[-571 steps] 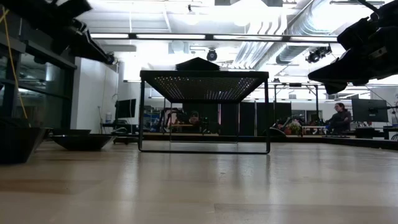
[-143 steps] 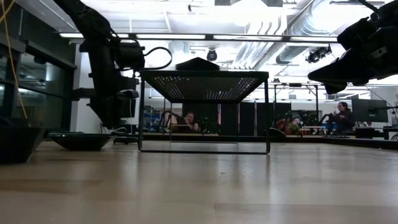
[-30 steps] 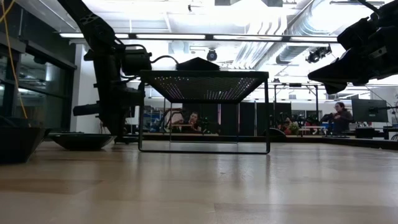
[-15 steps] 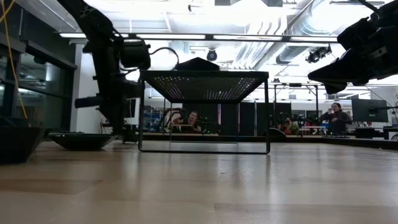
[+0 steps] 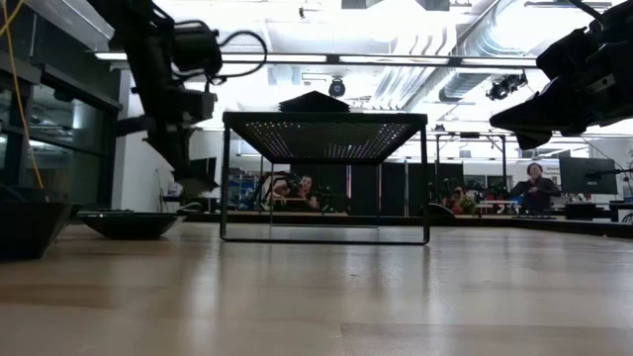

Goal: Pick & Place Mini shaped plates
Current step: Stack the black square shape plate on top of the other black square shape plate on the shelf

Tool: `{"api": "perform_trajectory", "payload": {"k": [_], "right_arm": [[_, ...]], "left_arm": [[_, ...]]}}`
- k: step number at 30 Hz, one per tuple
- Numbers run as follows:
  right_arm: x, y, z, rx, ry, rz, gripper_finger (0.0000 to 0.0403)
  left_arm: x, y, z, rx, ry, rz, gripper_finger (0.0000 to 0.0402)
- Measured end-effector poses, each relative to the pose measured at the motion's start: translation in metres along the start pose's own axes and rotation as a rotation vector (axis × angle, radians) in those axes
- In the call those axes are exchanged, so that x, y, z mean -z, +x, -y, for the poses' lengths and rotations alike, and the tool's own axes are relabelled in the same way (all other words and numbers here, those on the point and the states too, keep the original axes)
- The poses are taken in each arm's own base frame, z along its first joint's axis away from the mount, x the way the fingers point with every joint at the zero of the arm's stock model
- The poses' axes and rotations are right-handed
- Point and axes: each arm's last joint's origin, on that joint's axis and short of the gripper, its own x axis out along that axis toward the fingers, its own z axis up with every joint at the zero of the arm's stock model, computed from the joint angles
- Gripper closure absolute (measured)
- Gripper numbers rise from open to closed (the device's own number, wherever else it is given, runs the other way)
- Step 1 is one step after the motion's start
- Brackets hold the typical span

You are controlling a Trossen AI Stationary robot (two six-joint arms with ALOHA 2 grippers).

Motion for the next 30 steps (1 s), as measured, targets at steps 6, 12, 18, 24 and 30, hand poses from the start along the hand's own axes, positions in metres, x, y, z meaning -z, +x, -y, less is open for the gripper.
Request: {"api": "perform_trajectory", "payload": {"k": [6,12,18,24,30], "right_arm": [[0.000,0.000,0.000,0.000,0.000,0.000,0.0391],[0.000,0.000,0.000,0.000,0.000,0.000,0.0391],[0.000,0.000,0.000,0.000,0.000,0.000,0.0391],[0.000,0.000,0.000,0.000,0.000,0.000,0.0391],[0.000,0.000,0.000,0.000,0.000,0.000,0.0391]], "left_arm": [[0.007,-0.024,0.002,-0.056,-0.023,0.054,0.0402],[0.005,-0.060,-0.003,-0.123,0.026,0.136,0.0401],[-0.016,-0.101,0.002,-0.225,0.189,0.260,0.0401],[-0.036,-0.134,0.015,-0.307,0.223,0.327,0.0401],[-0.051,-0.151,0.036,-0.324,0.267,0.407,0.0401]]}}
